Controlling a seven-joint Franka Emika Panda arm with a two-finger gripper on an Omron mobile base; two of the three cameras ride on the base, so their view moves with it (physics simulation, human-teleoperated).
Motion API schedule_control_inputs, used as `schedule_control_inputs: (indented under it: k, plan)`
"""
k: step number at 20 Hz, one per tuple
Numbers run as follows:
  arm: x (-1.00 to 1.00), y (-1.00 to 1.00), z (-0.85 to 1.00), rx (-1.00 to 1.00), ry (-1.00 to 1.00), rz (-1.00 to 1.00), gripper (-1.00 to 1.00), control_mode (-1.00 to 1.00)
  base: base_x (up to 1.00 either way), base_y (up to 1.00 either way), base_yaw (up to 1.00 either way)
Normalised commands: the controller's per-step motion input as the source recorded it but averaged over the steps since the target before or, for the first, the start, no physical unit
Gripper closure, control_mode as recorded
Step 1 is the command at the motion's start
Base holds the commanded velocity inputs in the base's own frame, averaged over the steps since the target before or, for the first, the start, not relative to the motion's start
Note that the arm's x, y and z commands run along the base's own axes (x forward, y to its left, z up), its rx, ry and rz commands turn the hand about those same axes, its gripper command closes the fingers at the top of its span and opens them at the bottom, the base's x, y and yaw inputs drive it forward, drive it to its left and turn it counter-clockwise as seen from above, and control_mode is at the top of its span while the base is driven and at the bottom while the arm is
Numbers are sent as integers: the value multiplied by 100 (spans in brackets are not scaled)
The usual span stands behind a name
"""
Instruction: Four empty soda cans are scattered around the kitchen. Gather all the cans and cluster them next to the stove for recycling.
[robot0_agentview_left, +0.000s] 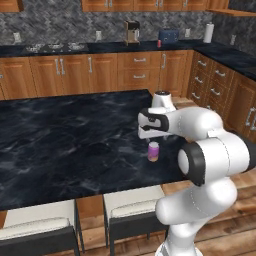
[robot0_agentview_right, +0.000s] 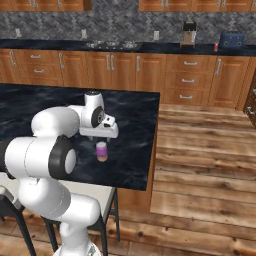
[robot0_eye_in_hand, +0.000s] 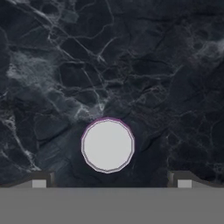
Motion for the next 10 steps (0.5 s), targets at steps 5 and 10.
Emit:
schedule_control_inputs:
  k: [5,10]
  plan:
    - [3,0,-11,0,2,0,-100,-100,0,0,0]
    - [3,0,-12,0,2,0,-100,-100,0,0,0]
